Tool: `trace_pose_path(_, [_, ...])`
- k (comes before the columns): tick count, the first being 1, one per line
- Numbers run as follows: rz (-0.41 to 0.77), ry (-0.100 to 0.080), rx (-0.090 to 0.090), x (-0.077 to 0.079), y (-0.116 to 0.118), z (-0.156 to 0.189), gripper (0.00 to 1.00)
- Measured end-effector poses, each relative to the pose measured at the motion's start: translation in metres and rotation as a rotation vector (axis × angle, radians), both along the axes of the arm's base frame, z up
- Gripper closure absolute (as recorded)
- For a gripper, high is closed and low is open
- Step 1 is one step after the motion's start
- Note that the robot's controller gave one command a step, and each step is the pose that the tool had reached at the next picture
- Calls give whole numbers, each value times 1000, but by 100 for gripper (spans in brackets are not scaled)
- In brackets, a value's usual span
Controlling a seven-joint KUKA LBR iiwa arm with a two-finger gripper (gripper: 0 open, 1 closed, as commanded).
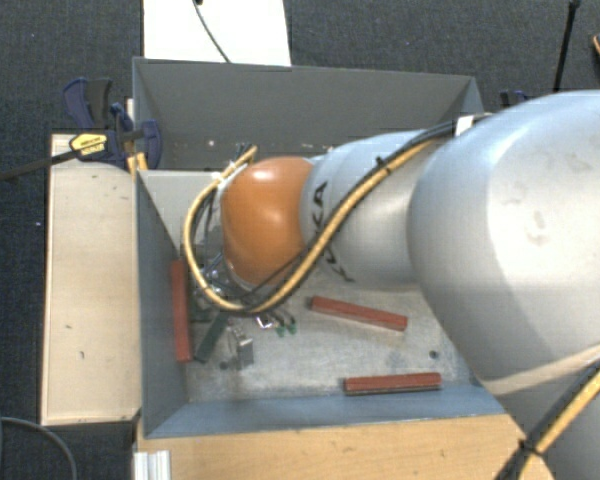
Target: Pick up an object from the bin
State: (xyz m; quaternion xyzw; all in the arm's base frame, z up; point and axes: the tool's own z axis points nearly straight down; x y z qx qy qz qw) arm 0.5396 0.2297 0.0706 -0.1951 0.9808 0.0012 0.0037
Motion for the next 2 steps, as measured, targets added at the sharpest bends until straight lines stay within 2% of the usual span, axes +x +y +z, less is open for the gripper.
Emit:
trace_pose_path(1, [-4, 1, 0, 0, 0, 0, 100])
trace_pose_path(2, [-32, -5, 1, 36, -8, 130, 100])
